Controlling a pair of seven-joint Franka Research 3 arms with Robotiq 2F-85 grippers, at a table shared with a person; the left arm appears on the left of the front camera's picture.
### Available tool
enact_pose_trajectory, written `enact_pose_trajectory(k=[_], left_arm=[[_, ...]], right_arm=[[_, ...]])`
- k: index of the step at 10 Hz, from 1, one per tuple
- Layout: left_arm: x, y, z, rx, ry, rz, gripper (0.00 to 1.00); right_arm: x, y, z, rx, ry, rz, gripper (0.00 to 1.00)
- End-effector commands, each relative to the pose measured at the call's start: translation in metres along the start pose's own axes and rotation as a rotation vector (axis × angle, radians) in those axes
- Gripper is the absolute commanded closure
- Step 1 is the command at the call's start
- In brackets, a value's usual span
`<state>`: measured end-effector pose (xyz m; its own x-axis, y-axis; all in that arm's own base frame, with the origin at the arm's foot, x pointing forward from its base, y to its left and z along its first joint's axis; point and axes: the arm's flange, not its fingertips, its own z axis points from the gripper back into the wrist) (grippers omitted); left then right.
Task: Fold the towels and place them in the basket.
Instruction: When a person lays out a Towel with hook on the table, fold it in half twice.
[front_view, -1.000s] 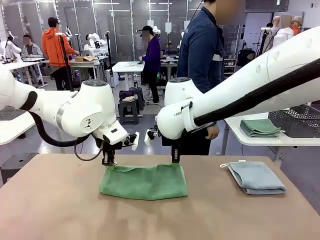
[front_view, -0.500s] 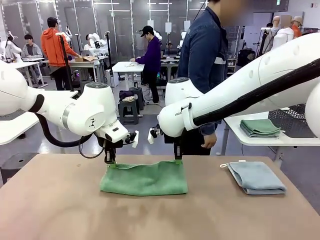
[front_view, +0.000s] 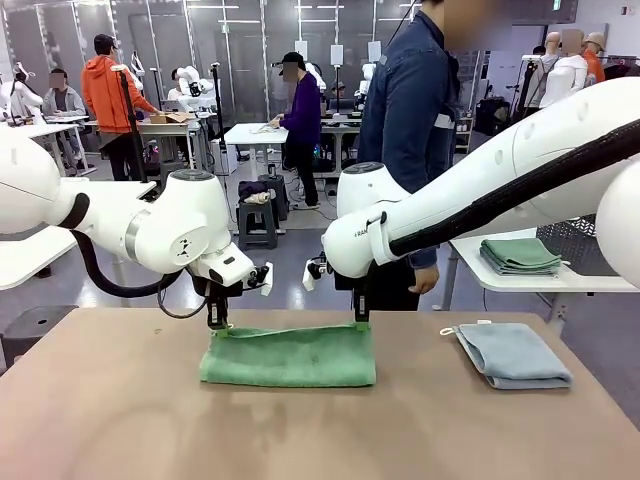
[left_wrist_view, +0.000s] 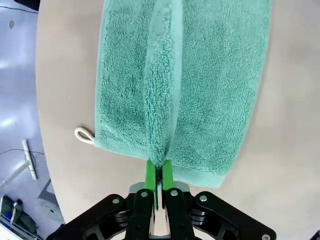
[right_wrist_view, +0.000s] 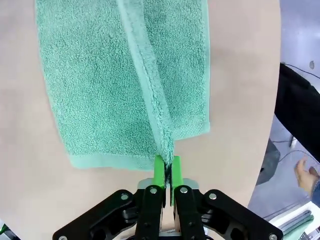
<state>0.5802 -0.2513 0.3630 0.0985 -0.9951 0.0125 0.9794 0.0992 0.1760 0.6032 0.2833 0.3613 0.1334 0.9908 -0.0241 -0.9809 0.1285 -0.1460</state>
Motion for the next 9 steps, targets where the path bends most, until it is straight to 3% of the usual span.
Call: enact_pose_trajectory(k=[1, 3, 4, 5, 6, 7, 8, 9], left_arm=[[0.002, 0.007, -0.006, -0.003, 0.0, 0.011, 0.94], [0.001, 0.006, -0.008, 0.006, -0.003, 0.025, 0.94], [-0.001, 0.006, -0.007, 0.024, -0.001, 0.037, 0.75], [-0.003, 0.005, -0.006, 0.041, -0.002, 0.048, 0.75], [-0.007, 0.006, -0.003, 0.062, -0.002, 0.057, 0.56], [-0.014, 0.008, 0.001, 0.08, -0.042, 0.057, 0.71], [-0.025, 0.011, 0.009, 0.082, -0.072, 0.028, 0.36], [-0.036, 0.009, 0.026, 0.066, -0.088, -0.019, 0.52]], right_arm=[[0.003, -0.006, -0.004, -0.028, 0.008, -0.029, 0.94], [0.004, -0.005, -0.006, -0.045, -0.005, -0.021, 0.94], [0.005, -0.005, -0.006, -0.051, -0.019, -0.016, 0.74], [0.004, -0.005, -0.005, -0.071, -0.03, -0.017, 0.74], [0.002, -0.005, -0.003, -0.074, -0.031, -0.024, 0.54], [0.0, -0.005, 0.0, -0.077, -0.028, -0.02, 0.7], [-0.006, -0.004, 0.009, -0.079, -0.032, -0.019, 0.34], [-0.012, 0.001, 0.024, -0.082, -0.035, -0.02, 0.5]])
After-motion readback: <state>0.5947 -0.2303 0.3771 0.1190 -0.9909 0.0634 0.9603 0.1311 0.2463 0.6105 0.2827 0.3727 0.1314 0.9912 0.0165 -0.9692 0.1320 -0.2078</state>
